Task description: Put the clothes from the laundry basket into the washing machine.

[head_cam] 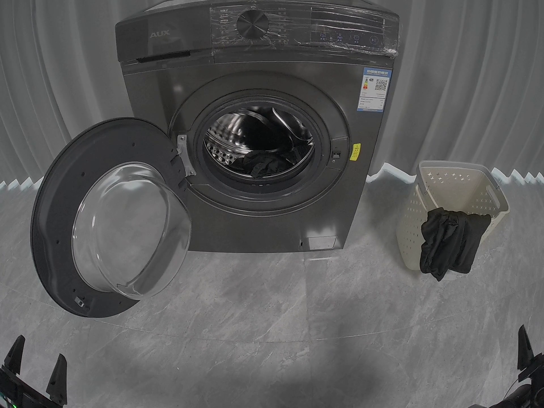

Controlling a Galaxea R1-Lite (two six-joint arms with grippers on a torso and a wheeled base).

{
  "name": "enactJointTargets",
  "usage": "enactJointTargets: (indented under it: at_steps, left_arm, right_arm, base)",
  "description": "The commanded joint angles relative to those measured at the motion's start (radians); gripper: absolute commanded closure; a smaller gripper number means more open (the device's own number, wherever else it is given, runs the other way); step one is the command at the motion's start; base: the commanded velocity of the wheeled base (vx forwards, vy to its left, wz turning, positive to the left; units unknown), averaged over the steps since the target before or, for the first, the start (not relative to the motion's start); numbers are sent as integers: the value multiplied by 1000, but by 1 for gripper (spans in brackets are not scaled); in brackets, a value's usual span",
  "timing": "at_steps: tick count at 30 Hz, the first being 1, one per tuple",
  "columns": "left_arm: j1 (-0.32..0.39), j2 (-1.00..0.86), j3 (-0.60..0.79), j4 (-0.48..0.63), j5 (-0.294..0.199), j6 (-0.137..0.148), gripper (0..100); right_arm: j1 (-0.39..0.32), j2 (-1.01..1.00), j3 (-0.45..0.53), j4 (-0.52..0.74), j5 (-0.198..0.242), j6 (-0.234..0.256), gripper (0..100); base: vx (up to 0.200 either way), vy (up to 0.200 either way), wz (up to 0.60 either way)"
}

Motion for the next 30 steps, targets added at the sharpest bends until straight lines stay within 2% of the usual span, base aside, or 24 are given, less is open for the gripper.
enactJointTargets:
  at_steps: [1,7,17,26,30]
  left_arm:
    - [-2,-17,18,23,-15,23,0]
    - [-2,-17,18,21,-15,28,0]
    - [-2,-17,18,23,-15,29,0]
    - [-2,-17,18,23,-15,29,0]
    - [-2,-17,18,23,-15,29,0]
  right_arm:
    - [-3,-13,18,29,186,-21,0]
    - [0,-13,18,25,185,-9,0]
    - [1,-13,18,23,189,-15,0]
    - [1,-13,18,23,189,-15,0]
    - [1,-13,18,23,188,-15,0]
  base:
    - [0,-200,0]
    - [0,-200,0]
    - [0,-200,0]
    - [0,0,0]
    - [0,-200,0]
